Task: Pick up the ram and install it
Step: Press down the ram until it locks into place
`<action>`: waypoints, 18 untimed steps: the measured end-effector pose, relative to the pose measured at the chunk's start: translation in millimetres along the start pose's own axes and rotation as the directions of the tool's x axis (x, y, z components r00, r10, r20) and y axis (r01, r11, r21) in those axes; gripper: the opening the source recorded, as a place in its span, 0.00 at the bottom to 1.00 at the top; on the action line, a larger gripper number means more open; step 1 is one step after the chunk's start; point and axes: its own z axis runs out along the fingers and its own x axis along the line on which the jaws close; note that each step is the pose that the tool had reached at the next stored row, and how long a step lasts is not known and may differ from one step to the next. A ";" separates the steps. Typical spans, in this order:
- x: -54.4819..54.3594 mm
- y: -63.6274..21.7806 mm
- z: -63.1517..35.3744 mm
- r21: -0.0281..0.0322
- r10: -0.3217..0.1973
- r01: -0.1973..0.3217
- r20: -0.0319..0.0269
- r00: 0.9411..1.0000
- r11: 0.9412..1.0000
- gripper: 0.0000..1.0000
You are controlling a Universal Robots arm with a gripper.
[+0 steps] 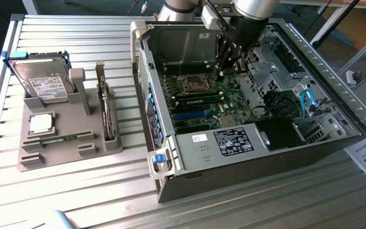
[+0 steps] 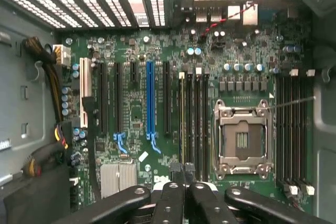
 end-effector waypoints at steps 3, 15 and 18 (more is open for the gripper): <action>0.0 0.0 -0.2 0.000 0.000 0.000 0.000 1.000 1.000 0.10; 0.3 0.7 -26.9 0.000 0.000 0.000 -0.006 1.000 1.000 0.10; 0.3 0.9 -32.6 0.000 0.000 0.000 -0.011 1.000 1.000 0.10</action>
